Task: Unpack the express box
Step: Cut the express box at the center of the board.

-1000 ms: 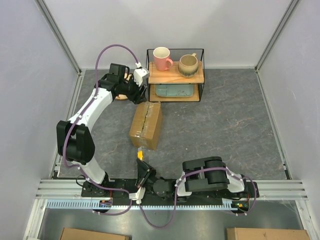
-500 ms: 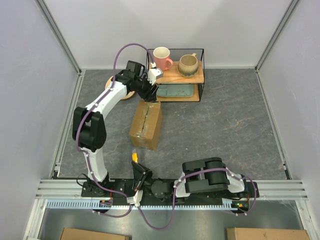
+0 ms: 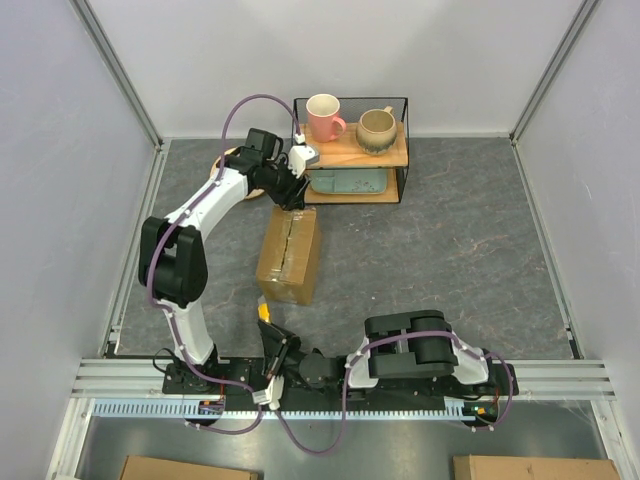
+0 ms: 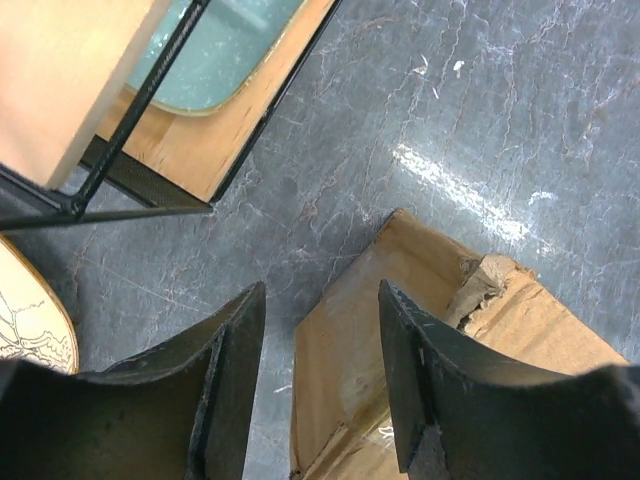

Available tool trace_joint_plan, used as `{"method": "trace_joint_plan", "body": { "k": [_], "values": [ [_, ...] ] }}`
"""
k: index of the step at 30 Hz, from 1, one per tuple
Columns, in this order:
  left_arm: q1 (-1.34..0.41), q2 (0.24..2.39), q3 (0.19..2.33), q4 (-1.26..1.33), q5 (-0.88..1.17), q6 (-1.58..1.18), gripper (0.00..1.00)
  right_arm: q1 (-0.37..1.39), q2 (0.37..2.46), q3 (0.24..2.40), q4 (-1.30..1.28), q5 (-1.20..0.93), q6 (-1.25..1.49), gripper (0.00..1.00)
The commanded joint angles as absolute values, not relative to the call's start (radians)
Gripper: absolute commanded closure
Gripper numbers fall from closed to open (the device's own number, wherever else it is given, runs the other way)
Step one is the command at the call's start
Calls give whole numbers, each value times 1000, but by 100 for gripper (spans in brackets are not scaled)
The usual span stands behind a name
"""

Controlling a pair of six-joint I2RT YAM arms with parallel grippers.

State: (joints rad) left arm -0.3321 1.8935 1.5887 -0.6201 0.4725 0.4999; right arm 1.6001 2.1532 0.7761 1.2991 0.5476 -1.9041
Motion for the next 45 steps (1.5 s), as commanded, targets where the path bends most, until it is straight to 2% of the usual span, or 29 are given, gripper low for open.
{"method": "trace_joint_plan", "body": {
  "k": [1, 7, 14, 24, 45],
  "values": [
    [-318, 1827, 1546, -603, 488, 534, 44, 1574, 2100, 859, 1724, 535, -1896, 100],
    [-301, 1832, 1523, -577, 488, 526, 44, 1588, 2076, 859, 1758, 552, -1928, 100],
    [-290, 1816, 1565, -574, 488, 505, 42, 1644, 1924, 778, 1756, 643, -1899, 100],
    [-290, 1792, 1549, -584, 497, 489, 42, 1738, 1968, 755, 1756, 716, -1813, 100],
    [-290, 1848, 1555, -563, 483, 509, 43, 1681, 1990, 749, 1743, 635, -1609, 100]
  ]
}}
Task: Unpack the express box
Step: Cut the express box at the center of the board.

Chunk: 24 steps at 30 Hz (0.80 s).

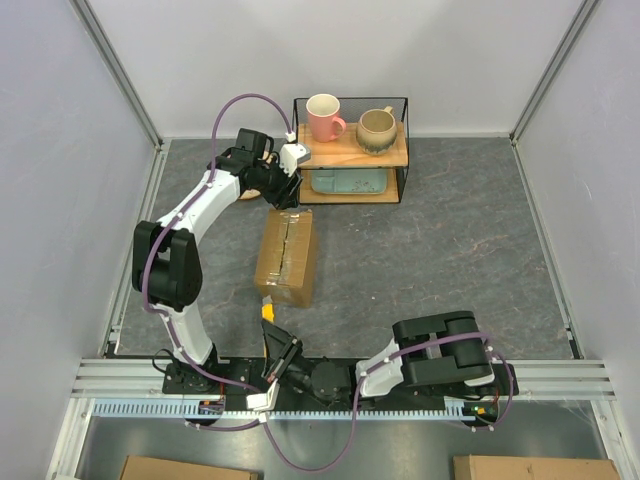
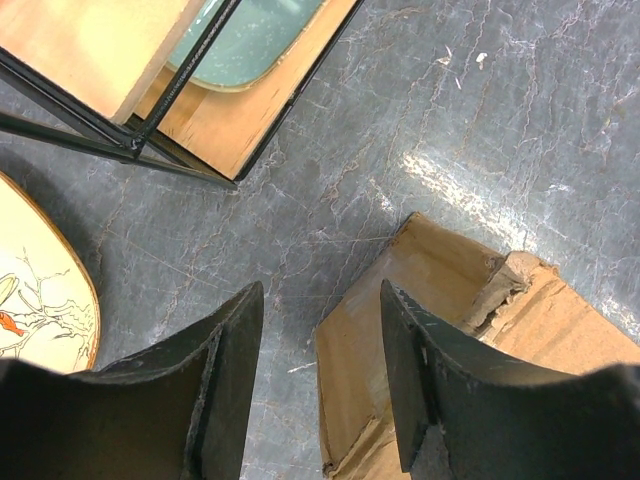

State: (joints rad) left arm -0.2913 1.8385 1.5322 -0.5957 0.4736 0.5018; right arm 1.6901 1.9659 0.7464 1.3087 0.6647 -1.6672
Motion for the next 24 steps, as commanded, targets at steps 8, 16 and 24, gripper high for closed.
{"method": "trace_joint_plan", "body": {
  "k": [8, 16, 24],
  "values": [
    [-290, 1856, 1563, -563, 483, 512, 43, 1675, 2014, 753, 1741, 621, -1580, 100],
    [-288, 1853, 1549, -554, 482, 514, 44, 1651, 2036, 778, 1741, 580, -1574, 100],
    [-288, 1856, 1534, -542, 477, 518, 45, 1617, 2068, 818, 1746, 534, -1583, 100]
  ]
}}
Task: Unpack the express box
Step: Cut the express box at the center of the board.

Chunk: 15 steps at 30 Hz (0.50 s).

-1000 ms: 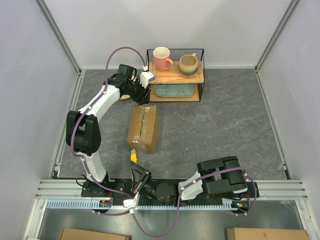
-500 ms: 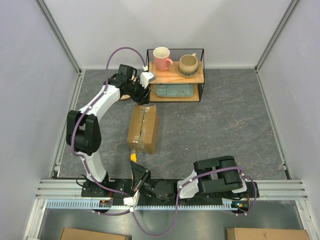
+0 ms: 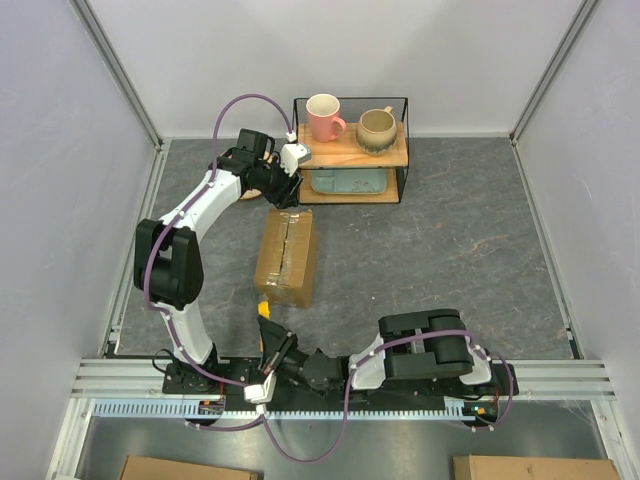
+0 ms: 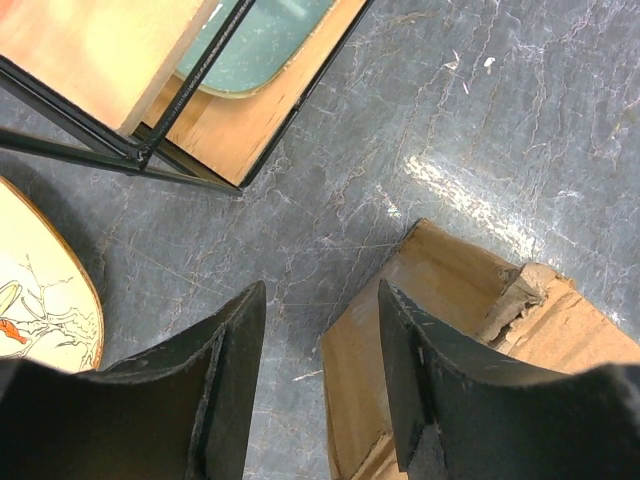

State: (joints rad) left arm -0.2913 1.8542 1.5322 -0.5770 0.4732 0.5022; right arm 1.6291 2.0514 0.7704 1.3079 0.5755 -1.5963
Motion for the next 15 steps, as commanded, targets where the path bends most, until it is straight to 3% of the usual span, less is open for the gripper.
{"method": "trace_joint_plan", "body": {
  "k": [1, 15],
  "values": [
    [-288, 1856, 1534, -541, 476, 522, 45, 1614, 2069, 821, 1746, 531, -1583, 100],
    [-282, 1862, 1540, -543, 476, 534, 49, 1575, 2088, 842, 1756, 502, -1589, 100]
  ]
}}
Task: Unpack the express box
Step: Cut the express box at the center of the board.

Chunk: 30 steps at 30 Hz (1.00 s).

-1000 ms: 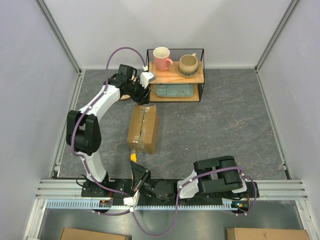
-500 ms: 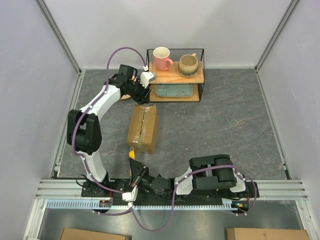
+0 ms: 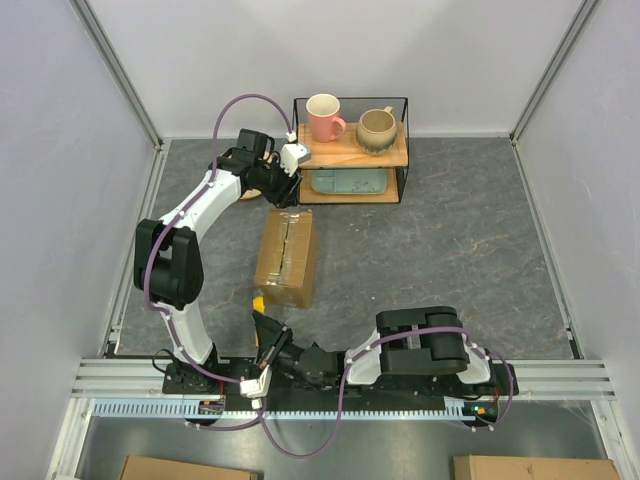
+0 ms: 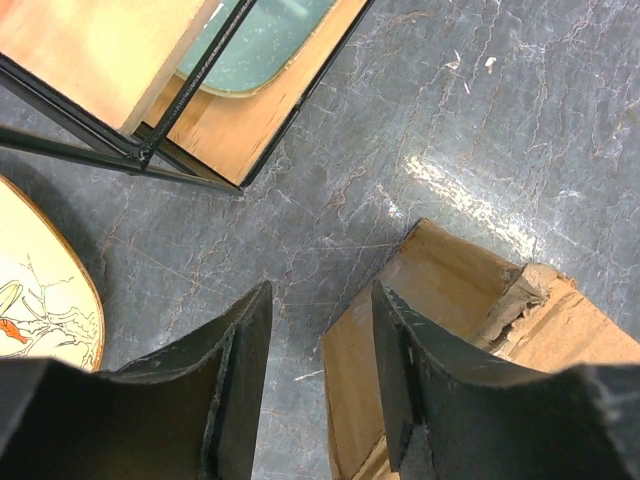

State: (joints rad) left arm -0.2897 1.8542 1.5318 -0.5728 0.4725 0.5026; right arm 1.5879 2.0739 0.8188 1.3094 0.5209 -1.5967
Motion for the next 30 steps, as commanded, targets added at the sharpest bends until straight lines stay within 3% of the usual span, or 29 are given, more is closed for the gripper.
{"method": "trace_joint_plan", "body": {
  "k": [1, 30],
  "values": [
    [-282, 1867, 1540, -546, 477, 534, 49, 1574, 2088, 842, 1756, 499, -1592, 100],
    [-282, 1873, 1506, -540, 474, 541, 53, 1565, 2033, 807, 1756, 515, -1634, 100]
  ]
}}
